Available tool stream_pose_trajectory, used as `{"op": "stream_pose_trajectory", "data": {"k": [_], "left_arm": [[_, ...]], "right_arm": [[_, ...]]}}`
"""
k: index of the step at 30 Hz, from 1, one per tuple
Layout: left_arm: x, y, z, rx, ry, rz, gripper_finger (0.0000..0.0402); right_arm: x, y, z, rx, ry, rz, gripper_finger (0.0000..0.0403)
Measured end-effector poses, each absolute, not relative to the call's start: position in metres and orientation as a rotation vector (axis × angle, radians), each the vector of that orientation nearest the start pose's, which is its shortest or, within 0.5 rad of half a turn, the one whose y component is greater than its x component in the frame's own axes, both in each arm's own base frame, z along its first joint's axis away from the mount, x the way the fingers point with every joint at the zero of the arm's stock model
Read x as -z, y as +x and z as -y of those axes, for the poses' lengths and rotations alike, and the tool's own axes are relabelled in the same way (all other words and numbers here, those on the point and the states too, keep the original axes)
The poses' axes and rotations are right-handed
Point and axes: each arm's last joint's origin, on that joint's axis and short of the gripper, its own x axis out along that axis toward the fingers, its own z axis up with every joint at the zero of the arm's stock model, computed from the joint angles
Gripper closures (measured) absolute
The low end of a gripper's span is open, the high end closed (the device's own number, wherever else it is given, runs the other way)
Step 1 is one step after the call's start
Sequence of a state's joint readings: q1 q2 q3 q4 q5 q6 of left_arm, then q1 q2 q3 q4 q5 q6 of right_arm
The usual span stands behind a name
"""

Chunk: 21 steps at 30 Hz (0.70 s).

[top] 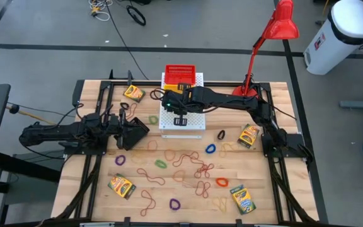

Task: Pick & Place Office Desk Supplies
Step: Put the yellow bin on the shelf, then put the black bin on the shelf

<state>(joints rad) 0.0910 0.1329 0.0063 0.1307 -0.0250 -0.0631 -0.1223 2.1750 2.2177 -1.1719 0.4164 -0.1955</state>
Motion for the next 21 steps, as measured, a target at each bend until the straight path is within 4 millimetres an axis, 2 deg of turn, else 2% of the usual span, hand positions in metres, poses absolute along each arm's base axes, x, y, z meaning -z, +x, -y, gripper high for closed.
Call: {"op": "stream_pose_trajectory", "data": {"k": [8, 16, 19, 21], "left_arm": [[-0.168, 0.105, -0.01, -0.116, -0.063, 0.008, 0.0371], [-0.169, 0.105, -0.01, -0.115, -0.065, 0.02, 0.0371], [-0.169, 0.105, -0.01, -0.113, -0.077, 0.02, 0.0371], [-0.168, 0.105, -0.01, -0.097, -0.08, 0.014, 0.0371]], "right_arm": [[-0.312, 0.449, 0.062, 0.444, -0.381, -1.135, 0.0301], [-0.324, 0.444, 0.047, 0.441, -0.36, -1.094, 0.0262], [-0.327, 0.436, 0.038, 0.425, -0.369, -1.14, 0.0257], [-0.336, 0.425, 0.028, 0.426, -0.36, -1.16, 0.0268]]}}
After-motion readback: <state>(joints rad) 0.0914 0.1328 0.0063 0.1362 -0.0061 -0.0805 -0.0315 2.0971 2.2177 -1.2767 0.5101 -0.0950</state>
